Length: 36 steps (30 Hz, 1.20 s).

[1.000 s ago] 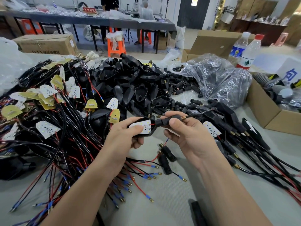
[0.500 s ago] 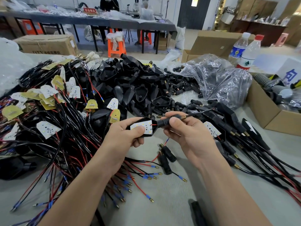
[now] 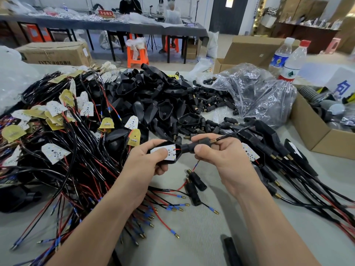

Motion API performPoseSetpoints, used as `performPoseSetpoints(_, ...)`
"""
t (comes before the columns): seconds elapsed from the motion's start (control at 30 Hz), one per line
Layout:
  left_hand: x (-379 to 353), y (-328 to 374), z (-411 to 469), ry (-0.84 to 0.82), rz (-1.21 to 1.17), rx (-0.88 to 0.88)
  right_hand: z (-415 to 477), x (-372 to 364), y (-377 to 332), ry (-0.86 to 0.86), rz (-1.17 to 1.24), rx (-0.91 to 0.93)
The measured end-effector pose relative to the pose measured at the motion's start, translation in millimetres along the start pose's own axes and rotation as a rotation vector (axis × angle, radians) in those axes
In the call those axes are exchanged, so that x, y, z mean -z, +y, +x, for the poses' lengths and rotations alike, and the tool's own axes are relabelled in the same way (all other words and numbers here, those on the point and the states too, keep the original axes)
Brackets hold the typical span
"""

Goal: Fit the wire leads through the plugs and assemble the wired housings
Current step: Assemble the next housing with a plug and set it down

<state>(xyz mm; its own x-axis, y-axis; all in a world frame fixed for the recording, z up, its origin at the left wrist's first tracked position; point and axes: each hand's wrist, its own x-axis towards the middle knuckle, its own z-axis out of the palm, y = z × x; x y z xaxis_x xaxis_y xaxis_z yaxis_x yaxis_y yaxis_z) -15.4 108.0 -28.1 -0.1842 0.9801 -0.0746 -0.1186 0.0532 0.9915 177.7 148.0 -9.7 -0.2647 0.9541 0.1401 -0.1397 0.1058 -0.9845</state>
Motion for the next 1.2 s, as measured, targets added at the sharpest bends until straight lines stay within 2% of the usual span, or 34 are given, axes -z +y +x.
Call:
performPoseSetpoints(0.1, -1.3, 2.2, -1.4, -0.033, -0.011, 0.020, 0.3, 1.1, -1.1, -0.060, 0.083, 0.010)
performPoseSetpoints(0.2, -1.6, 4.5, -3.7, -0.116, -0.003, -0.002, 1.6, 0.4, 1.1, -0.051, 0.178, -0.039)
performPoseSetpoints(0.33, 0.2, 5.6, -4.2, -0.093, -0.013, -0.027, 1.6, 1.5, 0.2, -0.072, 0.124, -0.003)
performPoseSetpoints(0.47, -1.2, 5.7, -4.6, -0.090, -0.022, -0.012, 0.2, 3.0, -1.7, -0.159, 0.195, -0.014)
performPoseSetpoints(0.7, -3.3, 4.5, -5.0, -0.015, 0.102, -0.133, 2.2, -8.0, 4.4, 0.104, 0.118, -0.097)
performPoseSetpoints(0.87, -7.2, 2.7, -6.7, -0.054, 0.116, -0.096, 5.3, -13.6, 9.8, 0.289, 0.020, -0.102)
performPoseSetpoints(0.97, -8.2, 4.2, -7.9, -0.074, 0.073, -0.026, 4.8, -17.4, 11.1, 0.329, 0.000, -0.098)
performPoseSetpoints(1.1, -8.0, 8.0, -8.5, -0.110, -0.002, 0.098, 3.4, -20.0, 6.9, 0.285, 0.174, -0.118)
performPoseSetpoints(1.2, -9.8, 7.2, -9.7, -0.162, -0.006, 0.116, 2.4, -20.2, 6.6, 0.306, 0.189, -0.129)
